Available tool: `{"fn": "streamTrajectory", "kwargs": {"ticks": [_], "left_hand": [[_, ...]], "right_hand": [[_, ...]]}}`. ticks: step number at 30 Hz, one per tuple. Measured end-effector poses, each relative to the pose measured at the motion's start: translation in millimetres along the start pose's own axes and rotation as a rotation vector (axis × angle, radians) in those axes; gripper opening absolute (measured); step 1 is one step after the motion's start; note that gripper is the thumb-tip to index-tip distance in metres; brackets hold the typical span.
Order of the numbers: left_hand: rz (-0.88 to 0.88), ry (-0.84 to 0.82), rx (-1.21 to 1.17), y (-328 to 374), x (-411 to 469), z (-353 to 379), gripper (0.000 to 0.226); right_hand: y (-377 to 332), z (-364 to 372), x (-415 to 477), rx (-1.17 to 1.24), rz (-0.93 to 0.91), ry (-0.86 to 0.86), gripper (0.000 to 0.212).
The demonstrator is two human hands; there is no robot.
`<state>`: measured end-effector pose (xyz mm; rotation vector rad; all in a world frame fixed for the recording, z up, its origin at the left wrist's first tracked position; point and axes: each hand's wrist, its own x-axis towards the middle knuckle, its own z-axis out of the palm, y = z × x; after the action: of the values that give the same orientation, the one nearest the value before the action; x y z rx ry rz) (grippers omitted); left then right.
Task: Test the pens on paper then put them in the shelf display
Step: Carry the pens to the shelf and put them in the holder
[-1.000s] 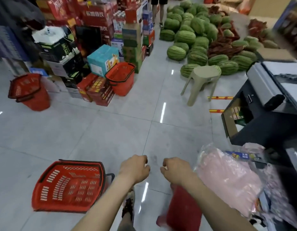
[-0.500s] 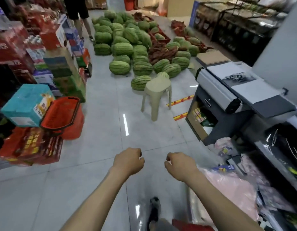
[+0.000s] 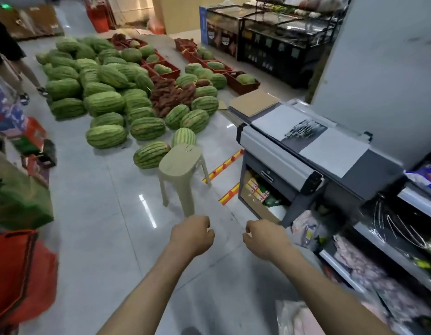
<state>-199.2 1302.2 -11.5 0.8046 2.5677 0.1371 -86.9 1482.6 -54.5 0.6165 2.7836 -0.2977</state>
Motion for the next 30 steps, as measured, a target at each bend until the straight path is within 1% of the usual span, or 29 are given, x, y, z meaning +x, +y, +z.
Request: {"fn": "streamTrajectory", "kwargs": {"ticks": [4, 8, 10, 11, 13, 17, 22, 24, 26, 28, 30], "left_hand": [[0.090, -0.029, 0.012, 2, 95, -28, 0.034], [0.202, -0.046, 0.073, 3, 180, -59, 0.035], [0.267, -0.075, 0.120, 8, 217, -74, 0.037], [0.302, -0.085, 0.131, 12, 235, -81, 0.037], [0.376, -0.087, 0.148, 23, 269, -95, 0.033], [0.474, -0.099, 0.156, 54, 327, -115, 0.026], [0.573, -0.151, 0.212, 107, 395, -126, 0.022], [0.588, -0.175, 0.214, 131, 422, -126, 0.020], [0.596, -0.180, 0.212, 156, 448, -125, 0.019], [0.588, -0.191, 0.218, 181, 473, -125, 0.021], [0.584, -0.215, 0.232, 208, 497, -125, 0.029]], "right_hand": [[8, -23, 78, 0.032, 0.105, 0.025, 0.035], [13, -47, 145, 0.064, 0.219, 0.049, 0.029], [15, -60, 170, 0.084, 0.279, 0.045, 0.026], [17, -66, 182, 0.091, 0.308, 0.056, 0.029], [25, -76, 203, 0.100, 0.363, 0.100, 0.034], [49, -88, 231, 0.141, 0.458, 0.097, 0.032], [97, -99, 267, 0.193, 0.600, 0.086, 0.033], [126, -101, 287, 0.220, 0.625, 0.091, 0.026], [156, -103, 308, 0.237, 0.649, 0.111, 0.027], [186, -109, 327, 0.249, 0.672, 0.111, 0.031], [214, -114, 346, 0.269, 0.684, 0.105, 0.031]]}}
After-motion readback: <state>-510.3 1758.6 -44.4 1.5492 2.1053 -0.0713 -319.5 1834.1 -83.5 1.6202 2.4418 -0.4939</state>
